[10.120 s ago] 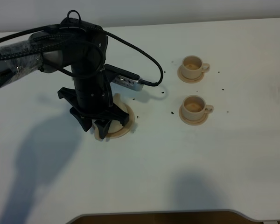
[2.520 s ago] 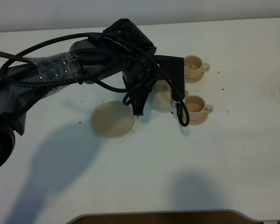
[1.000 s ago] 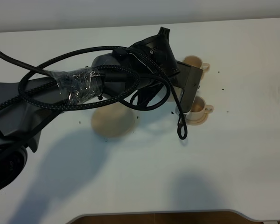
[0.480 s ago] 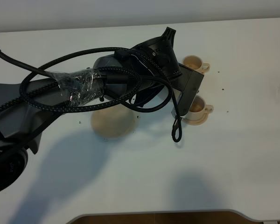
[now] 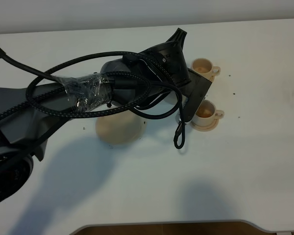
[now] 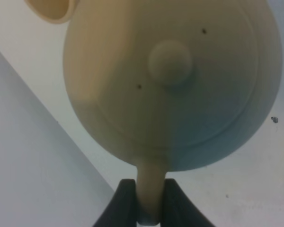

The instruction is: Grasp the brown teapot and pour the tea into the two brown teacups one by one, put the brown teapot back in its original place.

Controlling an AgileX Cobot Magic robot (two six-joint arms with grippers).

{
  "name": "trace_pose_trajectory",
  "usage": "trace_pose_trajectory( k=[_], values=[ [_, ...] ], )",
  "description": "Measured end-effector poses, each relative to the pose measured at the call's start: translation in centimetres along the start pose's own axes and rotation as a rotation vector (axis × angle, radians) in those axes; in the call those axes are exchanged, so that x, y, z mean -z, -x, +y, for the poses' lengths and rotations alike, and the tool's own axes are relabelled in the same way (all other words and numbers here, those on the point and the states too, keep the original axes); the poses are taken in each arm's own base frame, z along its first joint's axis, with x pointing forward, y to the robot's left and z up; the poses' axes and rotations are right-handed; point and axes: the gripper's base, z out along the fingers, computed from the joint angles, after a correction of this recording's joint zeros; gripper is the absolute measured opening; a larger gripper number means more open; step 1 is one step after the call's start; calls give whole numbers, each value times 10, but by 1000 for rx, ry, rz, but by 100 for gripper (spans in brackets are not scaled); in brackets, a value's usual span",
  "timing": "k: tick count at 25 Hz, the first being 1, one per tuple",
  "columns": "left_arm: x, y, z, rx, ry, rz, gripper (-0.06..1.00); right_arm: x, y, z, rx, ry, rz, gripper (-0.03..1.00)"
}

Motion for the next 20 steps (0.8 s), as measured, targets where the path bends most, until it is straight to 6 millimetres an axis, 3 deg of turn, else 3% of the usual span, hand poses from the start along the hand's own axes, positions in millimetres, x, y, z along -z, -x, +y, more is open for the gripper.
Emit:
trace_pose_trajectory(
  k=[20],
  values=[
    [2,5,7,-88,92,-5,11,0,0,0,0,0,0,42]
  ],
)
